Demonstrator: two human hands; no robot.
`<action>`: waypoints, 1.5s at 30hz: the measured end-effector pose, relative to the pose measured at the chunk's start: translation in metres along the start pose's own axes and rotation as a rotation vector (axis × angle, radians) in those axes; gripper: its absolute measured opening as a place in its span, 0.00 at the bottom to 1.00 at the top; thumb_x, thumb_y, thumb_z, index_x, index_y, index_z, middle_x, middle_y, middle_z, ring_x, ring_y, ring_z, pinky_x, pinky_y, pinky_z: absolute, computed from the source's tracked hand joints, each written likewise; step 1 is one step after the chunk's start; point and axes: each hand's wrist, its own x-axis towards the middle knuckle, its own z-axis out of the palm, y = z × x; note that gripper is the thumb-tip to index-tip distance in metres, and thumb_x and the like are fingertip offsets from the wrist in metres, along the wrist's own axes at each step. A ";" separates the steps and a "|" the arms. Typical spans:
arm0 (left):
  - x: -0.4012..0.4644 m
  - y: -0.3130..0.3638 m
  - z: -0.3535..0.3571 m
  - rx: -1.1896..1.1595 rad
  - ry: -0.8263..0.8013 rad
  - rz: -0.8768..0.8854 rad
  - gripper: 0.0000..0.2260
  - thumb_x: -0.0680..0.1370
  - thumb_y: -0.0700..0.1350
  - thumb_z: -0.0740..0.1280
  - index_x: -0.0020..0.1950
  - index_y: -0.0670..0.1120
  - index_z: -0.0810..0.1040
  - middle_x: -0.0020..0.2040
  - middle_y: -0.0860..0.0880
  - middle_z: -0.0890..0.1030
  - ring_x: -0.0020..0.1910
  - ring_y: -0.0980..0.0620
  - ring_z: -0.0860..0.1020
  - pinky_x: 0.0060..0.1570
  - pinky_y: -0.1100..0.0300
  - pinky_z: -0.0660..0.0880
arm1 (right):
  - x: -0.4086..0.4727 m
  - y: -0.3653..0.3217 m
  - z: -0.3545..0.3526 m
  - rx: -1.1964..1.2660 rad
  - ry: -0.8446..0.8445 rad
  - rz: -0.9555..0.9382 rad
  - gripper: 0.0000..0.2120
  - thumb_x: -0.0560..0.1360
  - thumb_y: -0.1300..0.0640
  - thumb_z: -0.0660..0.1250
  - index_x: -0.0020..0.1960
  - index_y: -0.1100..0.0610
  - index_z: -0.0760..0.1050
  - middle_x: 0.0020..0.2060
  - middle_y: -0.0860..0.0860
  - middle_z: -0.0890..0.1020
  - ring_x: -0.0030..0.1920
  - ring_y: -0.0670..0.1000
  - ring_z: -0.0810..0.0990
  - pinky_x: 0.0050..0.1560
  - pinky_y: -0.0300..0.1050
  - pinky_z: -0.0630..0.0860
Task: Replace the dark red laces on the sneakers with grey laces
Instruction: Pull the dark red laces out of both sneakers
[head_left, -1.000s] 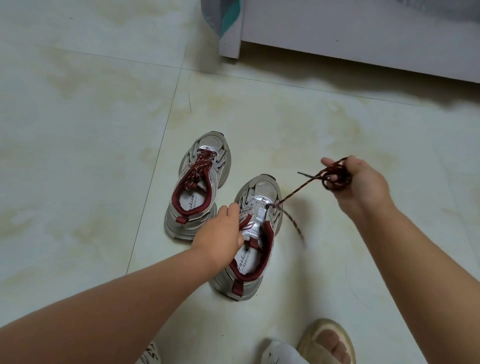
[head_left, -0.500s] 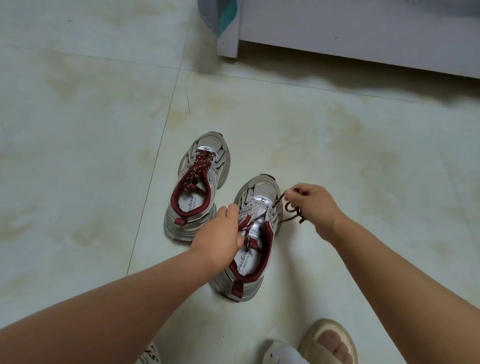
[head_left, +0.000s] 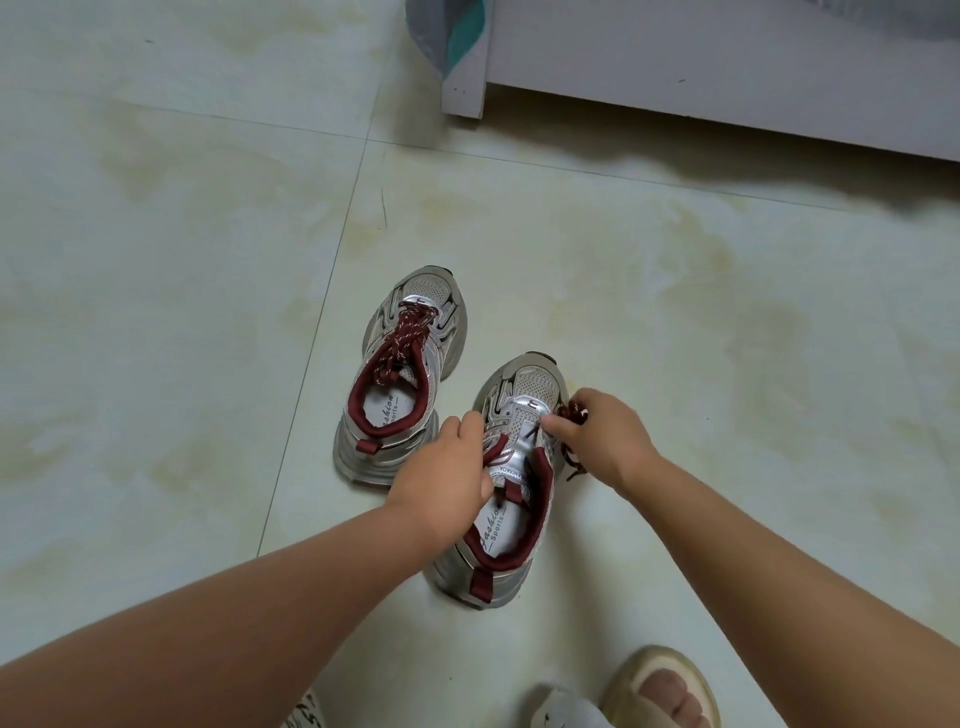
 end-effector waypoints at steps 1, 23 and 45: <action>0.000 0.000 0.000 0.000 -0.001 0.001 0.11 0.77 0.42 0.58 0.58 0.44 0.62 0.54 0.45 0.69 0.39 0.48 0.68 0.37 0.57 0.63 | 0.000 -0.001 0.000 -0.006 -0.013 -0.025 0.13 0.75 0.49 0.66 0.36 0.53 0.69 0.33 0.49 0.74 0.41 0.54 0.73 0.41 0.44 0.69; 0.010 0.027 -0.026 -0.291 -0.014 0.027 0.13 0.79 0.53 0.58 0.54 0.45 0.74 0.49 0.48 0.79 0.48 0.48 0.77 0.50 0.51 0.74 | 0.019 0.037 -0.042 -0.152 0.234 0.246 0.20 0.74 0.62 0.60 0.66 0.57 0.71 0.63 0.57 0.73 0.61 0.60 0.71 0.58 0.50 0.70; -0.056 -0.053 -0.022 0.031 0.024 -0.343 0.16 0.74 0.47 0.64 0.58 0.45 0.63 0.52 0.45 0.73 0.50 0.44 0.75 0.40 0.57 0.67 | -0.061 -0.080 0.053 -0.013 -0.027 -0.361 0.17 0.77 0.53 0.64 0.64 0.55 0.69 0.46 0.53 0.81 0.48 0.53 0.79 0.52 0.47 0.74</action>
